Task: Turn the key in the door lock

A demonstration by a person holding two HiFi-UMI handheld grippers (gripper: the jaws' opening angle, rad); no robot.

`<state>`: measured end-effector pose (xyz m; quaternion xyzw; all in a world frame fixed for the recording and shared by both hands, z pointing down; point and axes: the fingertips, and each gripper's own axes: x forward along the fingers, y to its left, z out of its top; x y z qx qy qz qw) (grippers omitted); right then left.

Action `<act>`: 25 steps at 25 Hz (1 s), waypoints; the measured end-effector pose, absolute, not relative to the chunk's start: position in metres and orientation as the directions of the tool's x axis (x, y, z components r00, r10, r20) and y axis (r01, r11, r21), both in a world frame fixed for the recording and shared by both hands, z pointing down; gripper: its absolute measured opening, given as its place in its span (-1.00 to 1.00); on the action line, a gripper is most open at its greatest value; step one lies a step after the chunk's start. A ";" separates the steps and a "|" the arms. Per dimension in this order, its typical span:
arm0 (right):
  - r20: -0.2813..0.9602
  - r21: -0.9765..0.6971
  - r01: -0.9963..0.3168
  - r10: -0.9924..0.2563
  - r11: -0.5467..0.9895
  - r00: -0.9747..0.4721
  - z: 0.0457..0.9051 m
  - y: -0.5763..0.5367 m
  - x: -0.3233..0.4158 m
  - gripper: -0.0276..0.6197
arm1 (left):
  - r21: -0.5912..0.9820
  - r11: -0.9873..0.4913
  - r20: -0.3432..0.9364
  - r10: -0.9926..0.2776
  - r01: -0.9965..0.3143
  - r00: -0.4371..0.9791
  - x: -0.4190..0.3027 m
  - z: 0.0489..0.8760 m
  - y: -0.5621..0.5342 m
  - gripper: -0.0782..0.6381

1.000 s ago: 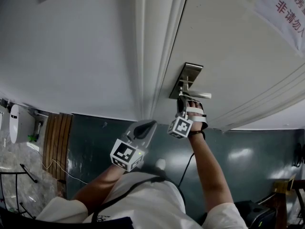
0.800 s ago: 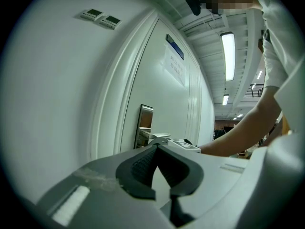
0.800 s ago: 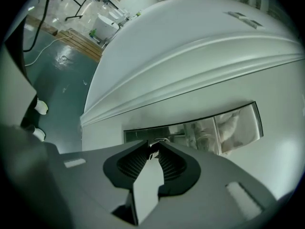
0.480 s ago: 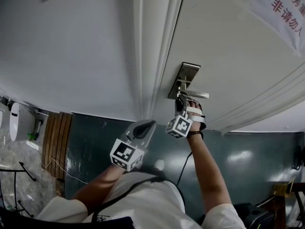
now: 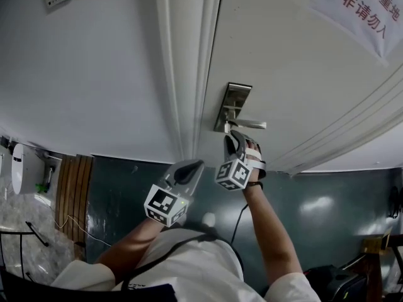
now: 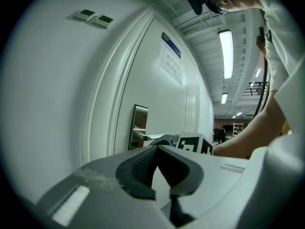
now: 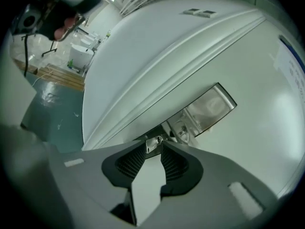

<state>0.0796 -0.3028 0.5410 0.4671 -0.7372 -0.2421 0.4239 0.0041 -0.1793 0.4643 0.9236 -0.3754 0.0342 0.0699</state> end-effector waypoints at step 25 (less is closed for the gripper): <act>0.086 -0.116 -0.901 -0.900 0.417 -0.428 0.446 -0.185 0.112 -0.89 | 0.093 -0.710 0.036 -0.698 -0.698 0.715 0.006 0.422 -0.178 -0.77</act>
